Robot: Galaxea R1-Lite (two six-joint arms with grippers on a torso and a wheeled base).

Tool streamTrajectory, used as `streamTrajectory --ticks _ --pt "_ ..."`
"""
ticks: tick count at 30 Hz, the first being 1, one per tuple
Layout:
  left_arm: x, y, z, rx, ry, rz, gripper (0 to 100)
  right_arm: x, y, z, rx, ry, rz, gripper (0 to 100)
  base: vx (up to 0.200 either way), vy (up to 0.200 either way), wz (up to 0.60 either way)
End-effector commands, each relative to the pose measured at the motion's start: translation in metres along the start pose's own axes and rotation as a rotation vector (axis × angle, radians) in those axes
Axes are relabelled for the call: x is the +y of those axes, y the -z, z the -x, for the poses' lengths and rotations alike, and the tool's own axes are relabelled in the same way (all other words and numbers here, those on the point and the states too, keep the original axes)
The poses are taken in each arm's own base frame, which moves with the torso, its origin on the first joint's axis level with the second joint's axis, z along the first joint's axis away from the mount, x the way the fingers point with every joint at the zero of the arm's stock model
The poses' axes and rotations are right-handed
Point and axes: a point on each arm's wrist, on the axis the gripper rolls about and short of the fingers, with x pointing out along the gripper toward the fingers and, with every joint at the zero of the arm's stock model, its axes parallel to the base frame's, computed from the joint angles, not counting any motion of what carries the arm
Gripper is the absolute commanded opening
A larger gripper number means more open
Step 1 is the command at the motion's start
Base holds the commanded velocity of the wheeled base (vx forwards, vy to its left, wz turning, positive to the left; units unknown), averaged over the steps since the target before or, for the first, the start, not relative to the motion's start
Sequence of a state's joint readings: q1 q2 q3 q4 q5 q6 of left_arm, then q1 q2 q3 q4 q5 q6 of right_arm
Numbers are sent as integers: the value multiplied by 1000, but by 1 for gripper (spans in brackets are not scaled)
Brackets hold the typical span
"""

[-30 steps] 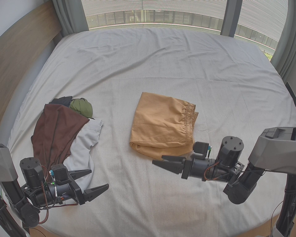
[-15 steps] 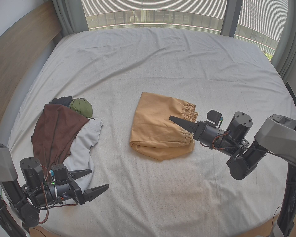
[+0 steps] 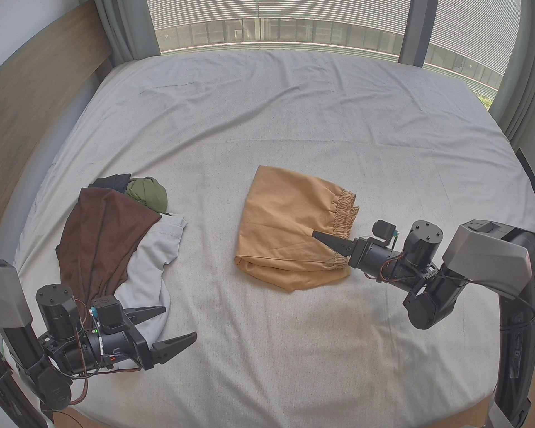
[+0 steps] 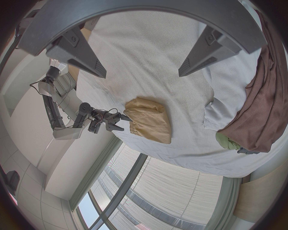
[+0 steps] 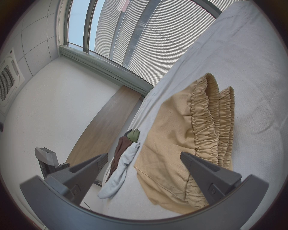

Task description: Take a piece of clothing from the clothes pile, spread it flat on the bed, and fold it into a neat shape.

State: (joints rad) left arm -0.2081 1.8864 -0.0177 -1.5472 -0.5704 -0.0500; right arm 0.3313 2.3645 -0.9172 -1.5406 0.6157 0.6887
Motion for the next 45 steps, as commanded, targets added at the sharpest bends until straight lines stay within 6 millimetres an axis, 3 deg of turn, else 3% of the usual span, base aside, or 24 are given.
streamTrajectory --ticks 1,8,13,18,21,27,31,37,40,42,43,45 --pt "-1 3 3 15 -1 10 100 -14 17 0 35 29 -10 100 0 0 0" --pt "-1 3 3 13 -1 11 100 -5 14 2 34 22 -1 100 0 0 0" --pt "-5 -1 5 -7 6 3 100 32 -10 21 6 -4 54 100 0 0 0" --pt "-11 -13 13 -69 11 -23 100 84 -33 58 -31 -31 129 100 0 0 0" --pt "-20 -28 25 -152 22 -56 100 119 -35 100 -35 -29 189 100 0 0 0" --pt "-47 -51 48 -293 108 -19 100 156 -45 151 -109 -19 284 100 0 0 0" --pt "-71 -61 80 -378 171 68 100 180 -46 187 -177 -5 344 100 0 0 0" --pt "-95 -49 129 -400 205 119 100 205 -36 223 -237 -4 422 100 0 0 0" --pt "-103 -40 146 -391 222 135 100 211 -28 234 -245 0 454 100 0 0 0" --pt "-103 -40 146 -391 224 136 100 211 -28 234 -245 0 456 100 0 0 0" --pt "-110 -31 160 -384 250 161 100 215 -20 242 -238 9 471 100 0 0 0" --pt "-114 -22 169 -379 281 166 100 219 -16 248 -228 18 480 100 0 0 0"
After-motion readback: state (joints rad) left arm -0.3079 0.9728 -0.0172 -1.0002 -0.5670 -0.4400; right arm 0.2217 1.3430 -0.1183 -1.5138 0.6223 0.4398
